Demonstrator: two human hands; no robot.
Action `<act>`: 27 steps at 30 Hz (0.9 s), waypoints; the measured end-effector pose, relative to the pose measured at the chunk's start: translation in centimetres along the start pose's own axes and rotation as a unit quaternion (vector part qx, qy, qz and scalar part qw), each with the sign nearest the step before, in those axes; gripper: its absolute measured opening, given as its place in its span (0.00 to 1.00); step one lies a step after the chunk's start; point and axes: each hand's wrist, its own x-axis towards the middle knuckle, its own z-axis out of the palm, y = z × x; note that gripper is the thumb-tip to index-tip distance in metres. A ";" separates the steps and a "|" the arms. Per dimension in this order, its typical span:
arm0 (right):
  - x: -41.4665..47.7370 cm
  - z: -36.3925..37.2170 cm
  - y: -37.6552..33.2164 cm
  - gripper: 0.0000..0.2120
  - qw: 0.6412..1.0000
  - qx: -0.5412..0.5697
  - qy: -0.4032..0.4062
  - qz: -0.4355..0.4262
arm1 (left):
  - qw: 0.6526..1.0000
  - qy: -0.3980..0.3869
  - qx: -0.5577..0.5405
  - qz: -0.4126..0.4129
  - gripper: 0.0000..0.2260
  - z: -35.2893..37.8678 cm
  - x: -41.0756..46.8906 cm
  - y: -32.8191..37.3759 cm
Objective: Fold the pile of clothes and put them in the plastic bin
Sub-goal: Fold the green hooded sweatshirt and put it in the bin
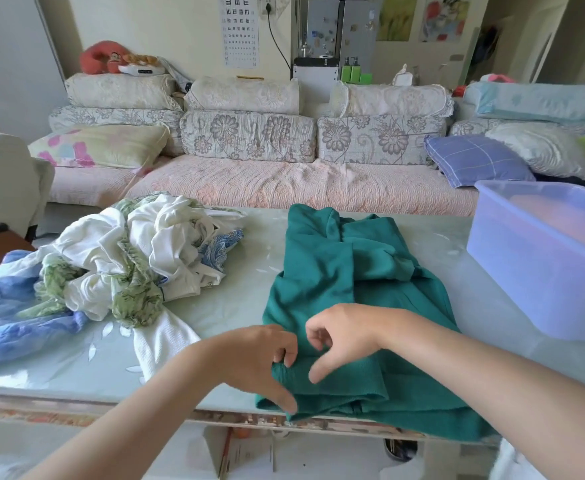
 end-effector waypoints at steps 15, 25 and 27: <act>-4.1 1.9 -1.0 0.14 0.988 0.101 -0.110 -0.040 | 0.964 -0.222 -0.009 -0.147 0.08 -1.6 -1.4 0.9; -2.8 2.6 4.8 0.36 0.996 0.017 -0.050 0.072 | 0.983 0.185 0.022 0.006 0.19 0.2 6.0 1.7; -3.4 2.1 5.9 0.28 0.993 0.095 0.026 0.068 | 0.993 0.099 0.066 -0.011 0.31 1.4 7.3 2.7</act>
